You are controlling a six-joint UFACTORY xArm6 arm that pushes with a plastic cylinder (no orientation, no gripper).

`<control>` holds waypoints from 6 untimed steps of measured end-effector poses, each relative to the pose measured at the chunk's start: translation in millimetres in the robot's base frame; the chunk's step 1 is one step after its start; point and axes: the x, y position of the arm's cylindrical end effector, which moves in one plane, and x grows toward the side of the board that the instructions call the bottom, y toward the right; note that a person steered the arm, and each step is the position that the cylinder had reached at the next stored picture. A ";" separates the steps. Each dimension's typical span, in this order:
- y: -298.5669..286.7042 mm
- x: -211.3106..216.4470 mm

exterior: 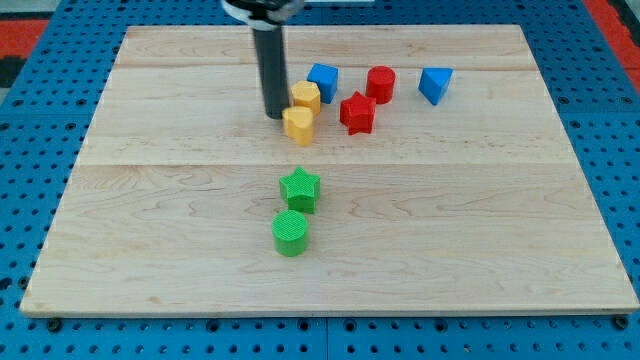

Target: Move green star closer to the red star

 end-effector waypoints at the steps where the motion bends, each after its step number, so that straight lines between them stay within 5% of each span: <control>1: -40.7 18.3; 2: -76.4 103.3; 3: -43.4 134.1; 6: 80.1 95.7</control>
